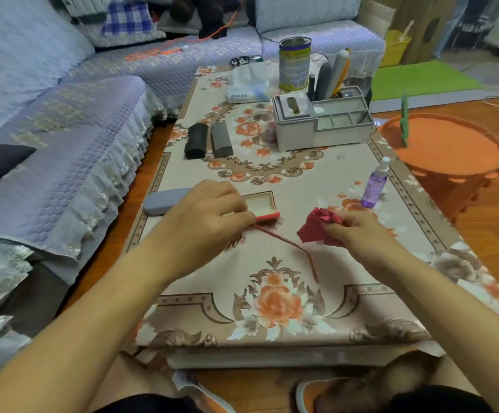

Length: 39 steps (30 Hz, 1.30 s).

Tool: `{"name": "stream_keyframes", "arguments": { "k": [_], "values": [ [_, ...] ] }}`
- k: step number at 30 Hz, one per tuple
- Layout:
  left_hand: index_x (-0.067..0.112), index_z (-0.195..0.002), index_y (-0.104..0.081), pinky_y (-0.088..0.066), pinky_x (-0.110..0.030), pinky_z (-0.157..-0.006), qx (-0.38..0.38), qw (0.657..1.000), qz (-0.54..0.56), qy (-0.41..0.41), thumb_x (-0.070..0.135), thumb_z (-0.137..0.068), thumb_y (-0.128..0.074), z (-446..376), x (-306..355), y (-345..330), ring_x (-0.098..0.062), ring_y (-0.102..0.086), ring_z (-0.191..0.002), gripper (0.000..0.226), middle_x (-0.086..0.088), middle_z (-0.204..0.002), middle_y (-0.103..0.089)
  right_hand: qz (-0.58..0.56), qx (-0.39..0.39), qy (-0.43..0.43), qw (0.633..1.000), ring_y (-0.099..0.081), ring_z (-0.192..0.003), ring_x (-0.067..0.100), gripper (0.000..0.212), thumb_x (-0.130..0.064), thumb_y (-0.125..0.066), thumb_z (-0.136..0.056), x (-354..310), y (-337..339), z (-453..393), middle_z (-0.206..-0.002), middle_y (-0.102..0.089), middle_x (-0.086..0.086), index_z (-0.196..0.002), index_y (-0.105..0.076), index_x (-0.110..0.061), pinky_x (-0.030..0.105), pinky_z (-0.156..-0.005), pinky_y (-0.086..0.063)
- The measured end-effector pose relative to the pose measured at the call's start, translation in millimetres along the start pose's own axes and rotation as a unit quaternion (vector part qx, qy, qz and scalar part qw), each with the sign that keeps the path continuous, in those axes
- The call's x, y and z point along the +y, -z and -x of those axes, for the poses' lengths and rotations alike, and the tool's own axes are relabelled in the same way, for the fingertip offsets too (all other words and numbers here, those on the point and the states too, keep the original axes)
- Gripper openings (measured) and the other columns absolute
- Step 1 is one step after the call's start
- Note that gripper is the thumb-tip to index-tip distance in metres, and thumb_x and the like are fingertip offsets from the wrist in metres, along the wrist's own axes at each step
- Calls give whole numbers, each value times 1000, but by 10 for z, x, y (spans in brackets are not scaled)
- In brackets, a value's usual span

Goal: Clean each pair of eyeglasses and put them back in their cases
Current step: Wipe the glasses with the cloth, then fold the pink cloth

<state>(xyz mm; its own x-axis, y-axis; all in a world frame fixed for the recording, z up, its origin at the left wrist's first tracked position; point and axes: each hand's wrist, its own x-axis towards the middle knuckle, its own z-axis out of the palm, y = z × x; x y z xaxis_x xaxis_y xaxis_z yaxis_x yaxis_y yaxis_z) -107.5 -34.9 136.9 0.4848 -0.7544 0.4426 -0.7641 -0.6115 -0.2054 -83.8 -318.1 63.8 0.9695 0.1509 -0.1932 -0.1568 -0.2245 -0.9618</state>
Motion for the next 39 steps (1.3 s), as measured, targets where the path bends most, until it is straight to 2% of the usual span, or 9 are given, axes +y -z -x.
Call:
{"name": "stream_keyframes", "arguments": {
  "k": [7,11,16,18,26,30,35,37,39],
  "values": [
    [3,-98,-74,-53,-48,-71,-70,996,-12,-48,-3,-84,-77,-191,-162,101,-32,-62,-83,15,-12,-88,-68,33,37,-5,999,-76,-84,14,19,-8,-55,-102,-89,99,-146,-92,-78,9,-102,-73,-12,17,-68,-56],
    [3,-98,-75,-52,-45,-72,-39,999,13,-9,6,-89,-75,-170,-194,32,-30,-62,-84,10,-11,-89,-69,54,34,-12,998,-74,-95,27,16,-11,-59,-100,-63,167,-197,-98,-77,12,-104,-74,-15,38,-89,-58],
    [2,-96,-76,-51,-44,-76,84,977,125,150,11,-92,-75,184,58,-274,-27,-62,-87,10,-9,-92,-70,41,73,-11,996,-72,-85,39,14,-14,-61,-99,-103,295,-174,-96,-76,19,-98,-74,-15,43,-75,-54],
    [1,-94,-77,-52,-41,-80,96,972,144,158,11,-91,-76,364,246,-480,-27,-63,-88,11,-9,-91,-71,41,86,-1,995,-71,-94,42,15,-14,-62,-98,-119,356,-164,-98,-76,17,-96,-76,-16,51,-92,-56],
    [2,-108,-74,-55,-35,-82,-40,993,95,54,15,-98,-65,843,412,-945,-30,-65,-96,18,-17,-105,-70,84,96,26,992,-72,-98,33,19,-15,-62,-98,-187,362,-63,-95,-77,6,-89,-77,-23,57,-97,-53],
    [22,-114,-65,-57,-43,-86,-76,978,127,146,42,-101,-56,833,357,-943,-16,-60,-101,25,5,-107,-65,105,90,38,990,-74,-87,24,24,-9,-62,-97,-191,229,22,-85,-78,-4,-92,-76,-27,44,-71,-58],
    [12,-123,-71,-52,-33,-96,-47,980,134,141,3,-86,-68,815,262,-910,-26,-59,-116,38,-14,-127,-63,46,90,41,994,-71,-86,9,30,3,-65,-91,-217,32,106,-90,-75,-8,-99,-72,-26,36,-84,-58],
    [17,-114,-75,-41,-17,-102,44,934,240,262,2,-89,-64,636,431,-737,-10,-56,-115,32,0,-120,-65,-7,64,40,997,-69,-83,16,22,4,-64,-91,-255,-71,174,-83,-72,-1,-97,-68,-17,42,-89,-58],
    [31,-113,-73,-45,-14,-99,82,811,408,410,18,-96,-66,378,654,-524,0,-61,-111,22,16,-111,-68,-84,20,42,995,-66,-80,20,15,5,-61,-93,-311,-222,253,-75,-66,5,-96,-63,-10,43,-86,-59]
  ]
}}
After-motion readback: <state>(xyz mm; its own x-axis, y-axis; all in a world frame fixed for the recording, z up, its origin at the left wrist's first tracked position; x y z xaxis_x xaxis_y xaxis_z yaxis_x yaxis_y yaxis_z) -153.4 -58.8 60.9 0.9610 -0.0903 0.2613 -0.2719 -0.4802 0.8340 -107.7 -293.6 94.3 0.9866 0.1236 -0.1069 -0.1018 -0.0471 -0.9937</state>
